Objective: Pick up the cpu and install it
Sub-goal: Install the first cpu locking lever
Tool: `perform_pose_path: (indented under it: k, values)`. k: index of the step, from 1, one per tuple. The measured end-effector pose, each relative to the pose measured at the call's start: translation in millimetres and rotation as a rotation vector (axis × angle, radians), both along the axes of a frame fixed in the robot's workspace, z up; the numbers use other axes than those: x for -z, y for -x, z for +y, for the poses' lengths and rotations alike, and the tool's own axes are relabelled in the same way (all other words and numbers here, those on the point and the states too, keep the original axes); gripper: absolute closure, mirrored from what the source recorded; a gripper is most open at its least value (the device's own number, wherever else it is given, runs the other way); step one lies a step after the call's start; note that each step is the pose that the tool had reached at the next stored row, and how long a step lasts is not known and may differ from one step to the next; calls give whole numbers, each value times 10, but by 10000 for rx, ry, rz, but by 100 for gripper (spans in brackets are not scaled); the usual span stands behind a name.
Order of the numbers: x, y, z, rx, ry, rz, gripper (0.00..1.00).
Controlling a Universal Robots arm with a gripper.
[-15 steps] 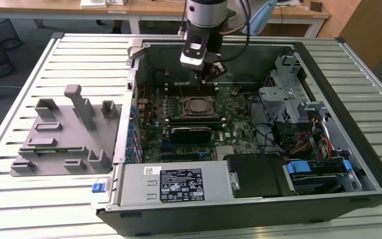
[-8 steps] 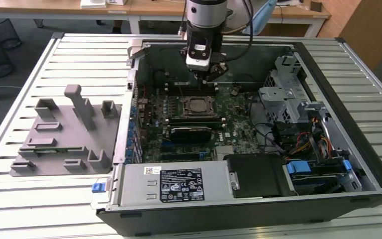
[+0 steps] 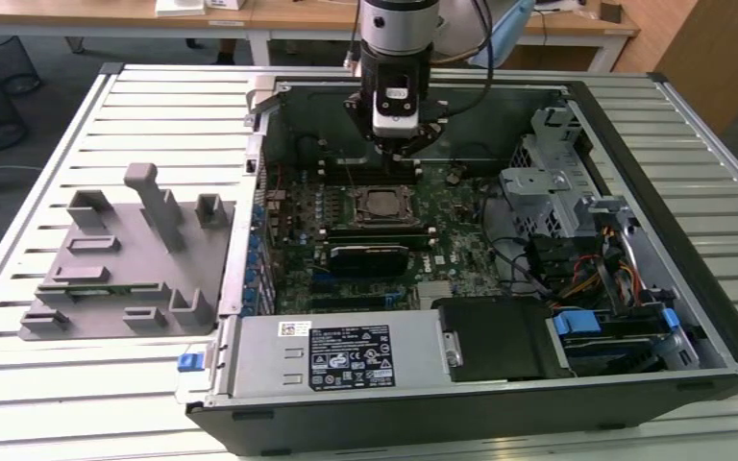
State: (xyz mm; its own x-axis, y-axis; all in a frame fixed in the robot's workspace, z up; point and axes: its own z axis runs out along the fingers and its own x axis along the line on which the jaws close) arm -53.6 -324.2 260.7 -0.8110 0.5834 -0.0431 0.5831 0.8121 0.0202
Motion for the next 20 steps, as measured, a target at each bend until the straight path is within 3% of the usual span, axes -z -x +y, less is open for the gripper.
perform_pose_path:
  k: [17,20]
  values:
    - [29,1,0,-3079,0,0,89]
    - [31,19,0,-3335,-1,2,89]
